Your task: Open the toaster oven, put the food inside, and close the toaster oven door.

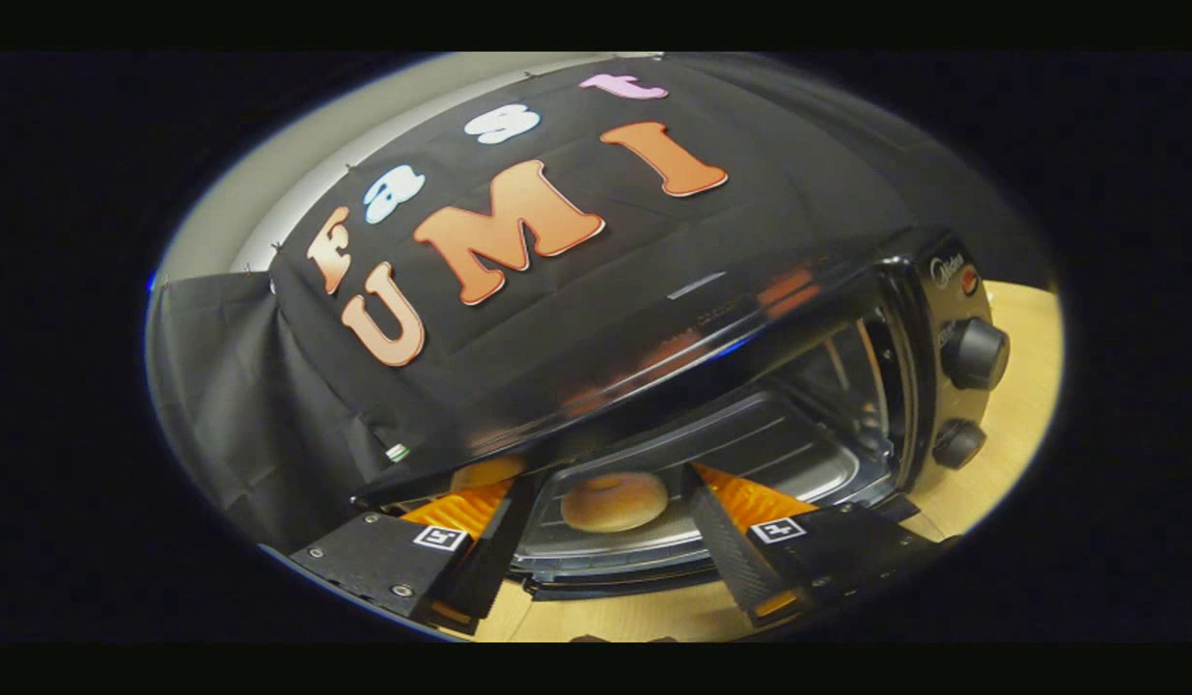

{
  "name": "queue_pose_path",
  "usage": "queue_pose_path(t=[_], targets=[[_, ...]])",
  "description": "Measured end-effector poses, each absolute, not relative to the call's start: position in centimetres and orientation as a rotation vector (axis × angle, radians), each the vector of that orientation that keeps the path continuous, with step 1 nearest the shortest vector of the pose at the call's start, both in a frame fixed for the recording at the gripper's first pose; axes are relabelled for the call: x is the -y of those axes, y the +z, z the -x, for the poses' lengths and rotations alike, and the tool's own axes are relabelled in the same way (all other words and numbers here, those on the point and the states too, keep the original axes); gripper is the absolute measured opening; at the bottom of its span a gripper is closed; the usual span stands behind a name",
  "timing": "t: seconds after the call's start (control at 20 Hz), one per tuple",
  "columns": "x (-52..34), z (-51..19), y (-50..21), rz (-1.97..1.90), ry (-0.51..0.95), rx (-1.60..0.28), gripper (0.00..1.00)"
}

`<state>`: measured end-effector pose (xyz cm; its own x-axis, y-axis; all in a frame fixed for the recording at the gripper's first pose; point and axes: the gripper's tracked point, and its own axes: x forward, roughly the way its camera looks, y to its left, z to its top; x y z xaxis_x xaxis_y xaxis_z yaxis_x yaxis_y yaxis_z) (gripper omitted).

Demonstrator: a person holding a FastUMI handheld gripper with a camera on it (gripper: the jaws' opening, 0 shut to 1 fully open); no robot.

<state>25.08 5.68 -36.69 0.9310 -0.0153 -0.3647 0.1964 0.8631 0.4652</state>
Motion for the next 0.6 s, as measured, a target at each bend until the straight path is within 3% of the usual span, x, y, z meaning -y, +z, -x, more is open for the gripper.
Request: queue_pose_path(t=[0.6], targets=[[-6.7,-13.1,-34.4,-0.380,0.005,-0.469,0.94]])
